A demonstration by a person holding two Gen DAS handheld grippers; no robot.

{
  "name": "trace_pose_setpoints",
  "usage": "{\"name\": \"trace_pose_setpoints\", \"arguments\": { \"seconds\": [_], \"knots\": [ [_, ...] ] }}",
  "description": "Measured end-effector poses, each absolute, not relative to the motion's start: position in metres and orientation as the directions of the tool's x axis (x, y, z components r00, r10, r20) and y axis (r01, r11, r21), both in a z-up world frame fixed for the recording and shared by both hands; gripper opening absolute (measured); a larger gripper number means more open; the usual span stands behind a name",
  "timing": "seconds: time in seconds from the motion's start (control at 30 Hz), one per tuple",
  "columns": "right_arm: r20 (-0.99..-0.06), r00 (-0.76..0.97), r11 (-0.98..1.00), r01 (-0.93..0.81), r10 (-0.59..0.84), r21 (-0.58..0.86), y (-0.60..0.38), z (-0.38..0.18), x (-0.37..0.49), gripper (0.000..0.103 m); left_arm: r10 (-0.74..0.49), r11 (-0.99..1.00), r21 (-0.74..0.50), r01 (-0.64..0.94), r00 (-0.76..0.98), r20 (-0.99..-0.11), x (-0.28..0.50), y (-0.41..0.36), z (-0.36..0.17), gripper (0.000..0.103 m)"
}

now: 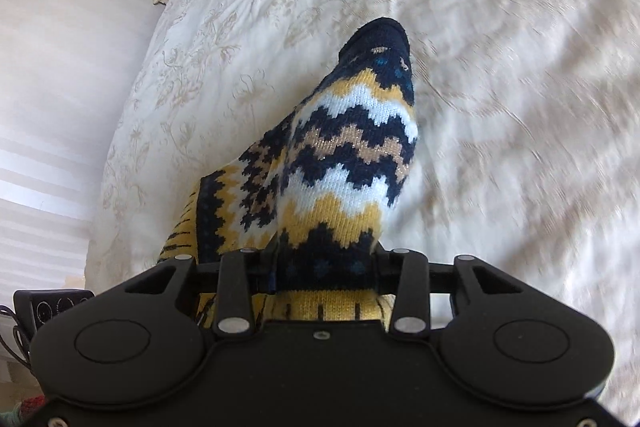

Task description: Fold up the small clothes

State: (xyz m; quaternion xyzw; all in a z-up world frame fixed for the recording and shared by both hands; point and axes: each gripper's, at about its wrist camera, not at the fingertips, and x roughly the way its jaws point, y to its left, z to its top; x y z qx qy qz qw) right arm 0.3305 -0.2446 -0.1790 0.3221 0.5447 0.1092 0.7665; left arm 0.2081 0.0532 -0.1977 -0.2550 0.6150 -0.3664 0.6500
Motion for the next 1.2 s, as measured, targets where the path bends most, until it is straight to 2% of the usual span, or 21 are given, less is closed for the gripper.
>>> {"name": "trace_pose_setpoints", "arguments": {
  "seconds": [0.17, 0.27, 0.37, 0.53, 0.67, 0.9, 1.2],
  "knots": [
    [-0.797, 0.360, 0.788, 0.214, 0.486, 0.577, -0.241, -0.181, 0.314, 0.050, -0.753, 0.635, -0.750, 0.186, -0.068, -0.655, 0.162, 0.034, -0.212, 0.031],
    [-0.828, 0.345, 0.819, 0.221, 0.442, 0.530, -0.235, -0.188, 0.310, 0.057, -0.670, 0.719, -0.659, 0.219, -0.029, -0.741, 0.143, 0.025, -0.220, 0.032],
    [-0.841, 0.352, 0.846, 0.196, 0.411, 0.496, -0.235, -0.189, 0.307, 0.061, -0.623, 0.772, -0.607, 0.187, 0.038, -0.781, 0.131, 0.028, -0.221, 0.039],
    [-0.833, 0.381, 0.873, 0.116, 0.401, 0.474, -0.240, -0.176, 0.301, 0.065, -0.533, 0.845, -0.515, 0.144, 0.147, -0.833, 0.105, 0.029, -0.207, 0.041],
    [-0.814, 0.416, 0.880, 0.064, 0.405, 0.471, -0.247, -0.160, 0.290, 0.073, -0.483, 0.871, -0.446, 0.206, 0.197, -0.853, 0.086, 0.025, -0.180, 0.041],
    [-0.804, 0.441, 0.887, 0.039, 0.398, 0.461, -0.255, -0.152, 0.279, 0.076, -0.523, 0.806, -0.414, 0.422, 0.181, -0.833, 0.065, 0.025, -0.132, 0.041],
    [-0.803, 0.468, 0.886, 0.086, 0.368, 0.456, -0.262, -0.151, 0.284, 0.078, -0.620, 0.601, -0.470, 0.646, 0.007, -0.784, 0.082, -0.018, -0.104, 0.041]
  ]
}}
